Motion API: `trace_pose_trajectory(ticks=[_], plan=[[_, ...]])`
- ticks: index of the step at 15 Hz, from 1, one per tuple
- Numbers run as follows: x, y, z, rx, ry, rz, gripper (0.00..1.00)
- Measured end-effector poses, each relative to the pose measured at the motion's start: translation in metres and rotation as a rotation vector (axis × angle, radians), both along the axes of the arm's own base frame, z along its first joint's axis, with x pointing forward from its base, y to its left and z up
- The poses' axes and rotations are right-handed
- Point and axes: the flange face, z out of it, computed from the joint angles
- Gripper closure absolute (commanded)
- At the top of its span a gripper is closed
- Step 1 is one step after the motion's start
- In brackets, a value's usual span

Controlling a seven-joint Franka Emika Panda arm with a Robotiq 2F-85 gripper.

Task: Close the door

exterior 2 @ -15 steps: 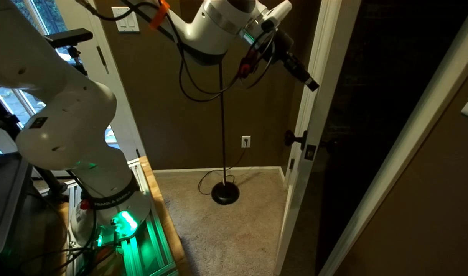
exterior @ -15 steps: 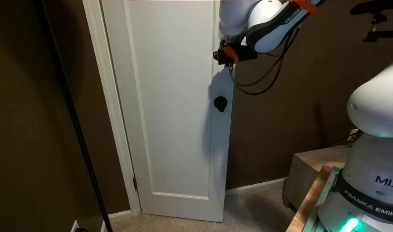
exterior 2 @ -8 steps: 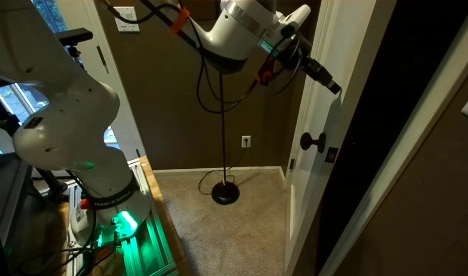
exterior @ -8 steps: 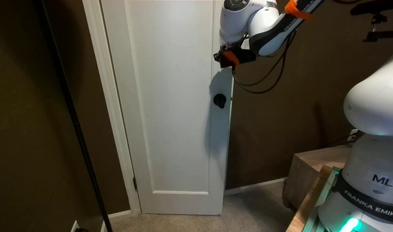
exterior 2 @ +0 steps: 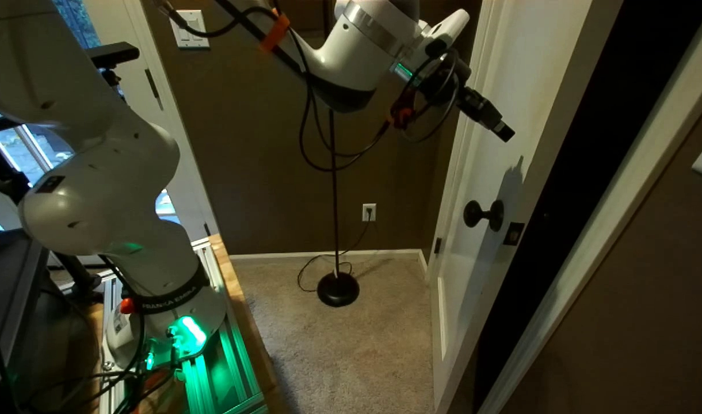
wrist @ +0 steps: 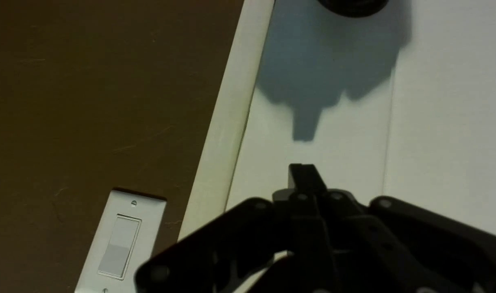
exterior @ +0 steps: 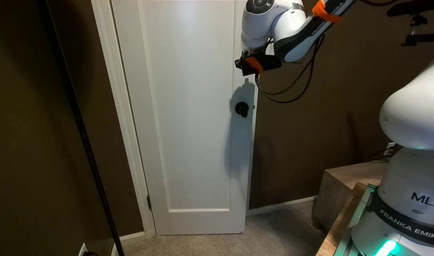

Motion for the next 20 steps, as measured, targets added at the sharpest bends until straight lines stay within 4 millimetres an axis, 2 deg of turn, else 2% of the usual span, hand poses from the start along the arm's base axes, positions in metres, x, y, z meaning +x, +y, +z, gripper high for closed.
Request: trace_pose_trajectory(ticks=[6,11,20], plan=[[0.018,-0.013,-0.018,-0.081,-0.040,0.042,1.00],[0.042,-0.024,-0.035,-0.104,-0.102,0.061,1.00],[0.081,-0.059,-0.058,-0.156,-0.170,0.104,1.00]])
